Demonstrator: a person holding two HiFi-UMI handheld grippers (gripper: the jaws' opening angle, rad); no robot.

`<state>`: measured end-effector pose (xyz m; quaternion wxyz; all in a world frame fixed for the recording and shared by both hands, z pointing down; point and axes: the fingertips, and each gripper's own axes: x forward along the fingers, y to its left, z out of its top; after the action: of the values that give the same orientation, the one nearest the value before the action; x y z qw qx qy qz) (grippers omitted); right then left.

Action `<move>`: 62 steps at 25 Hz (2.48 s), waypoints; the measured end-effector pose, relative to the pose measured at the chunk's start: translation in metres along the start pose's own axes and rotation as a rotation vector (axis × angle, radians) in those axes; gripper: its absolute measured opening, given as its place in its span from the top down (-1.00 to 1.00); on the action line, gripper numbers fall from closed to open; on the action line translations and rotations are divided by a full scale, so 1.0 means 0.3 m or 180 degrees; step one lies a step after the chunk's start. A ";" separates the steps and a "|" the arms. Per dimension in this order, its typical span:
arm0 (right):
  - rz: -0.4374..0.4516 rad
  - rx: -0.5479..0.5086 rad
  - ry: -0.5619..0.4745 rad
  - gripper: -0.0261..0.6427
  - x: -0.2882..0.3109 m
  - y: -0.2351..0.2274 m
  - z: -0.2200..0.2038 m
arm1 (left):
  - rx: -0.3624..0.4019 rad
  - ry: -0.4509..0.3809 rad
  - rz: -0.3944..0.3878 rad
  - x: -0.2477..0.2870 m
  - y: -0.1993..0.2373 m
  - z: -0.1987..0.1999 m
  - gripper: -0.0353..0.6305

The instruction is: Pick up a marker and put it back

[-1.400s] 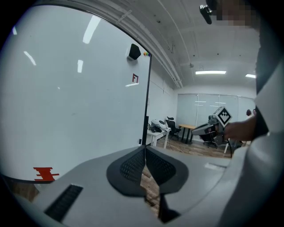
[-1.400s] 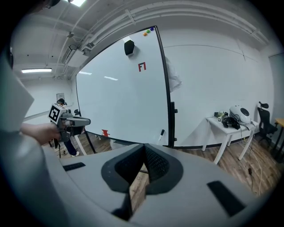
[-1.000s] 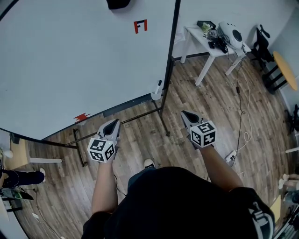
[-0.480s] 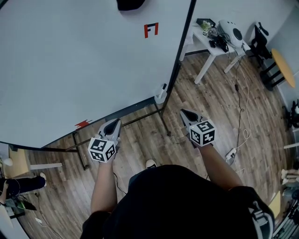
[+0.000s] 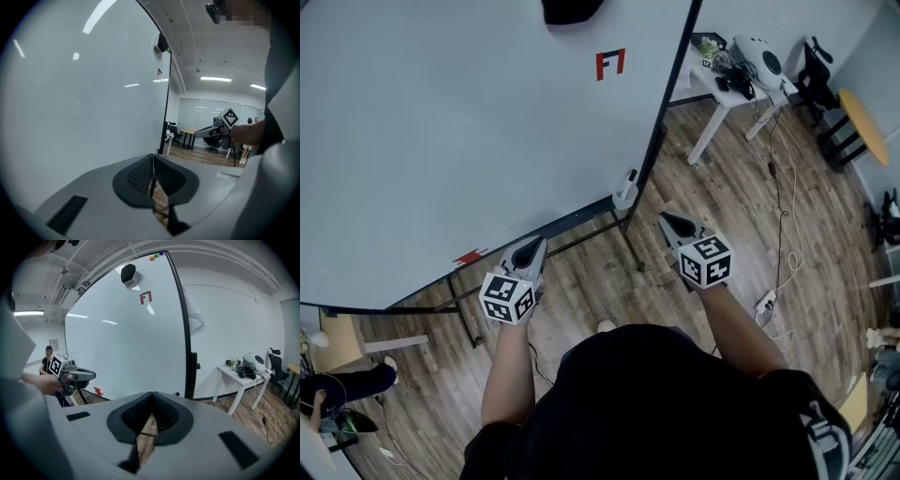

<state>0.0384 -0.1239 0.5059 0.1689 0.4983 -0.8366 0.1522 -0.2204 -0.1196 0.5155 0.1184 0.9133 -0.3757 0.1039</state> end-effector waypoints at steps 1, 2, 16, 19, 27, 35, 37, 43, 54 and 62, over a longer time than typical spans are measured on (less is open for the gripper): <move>-0.0006 0.0008 -0.0012 0.93 0.000 -0.001 0.003 | 0.0004 0.0000 -0.0009 0.003 0.002 0.002 0.85; -0.0008 0.0017 -0.0024 0.93 0.000 -0.002 0.004 | 0.0008 0.0000 -0.0016 0.005 0.002 0.003 0.85; 0.0047 0.0080 -0.0085 0.93 0.014 -0.078 0.026 | 0.0077 0.0054 0.0041 0.040 -0.012 0.045 0.85; 0.0104 0.0075 -0.0078 0.93 0.040 -0.109 0.032 | 0.0109 0.0096 0.0063 0.068 -0.019 0.046 0.85; 0.0266 0.0016 -0.0001 0.93 0.131 -0.222 0.066 | 0.0051 0.0125 0.0266 0.139 0.005 0.076 0.85; 0.0452 0.0002 0.0077 0.93 0.234 -0.303 0.084 | 0.0000 0.0136 0.0410 0.228 0.020 0.116 0.85; 0.0490 0.0004 0.0088 0.93 0.259 -0.320 0.086 | -0.0022 0.0144 0.0444 0.248 0.030 0.116 0.85; 0.0576 0.0010 0.0132 0.93 0.309 -0.358 0.078 | -0.0062 0.0158 0.0495 0.295 0.036 0.118 0.85; 0.0758 0.0085 0.0383 0.86 0.436 -0.384 -0.009 | -0.0154 0.0204 0.0557 0.344 0.069 0.094 0.85; 0.0801 0.0240 0.0547 0.74 0.540 -0.390 -0.091 | -0.0214 0.0282 0.0554 0.367 0.089 0.056 0.85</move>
<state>0.0734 -0.2926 0.6108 0.2006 0.3807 -0.8686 0.2456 -0.1610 -0.2156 0.5340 0.1561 0.8672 -0.4513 0.1414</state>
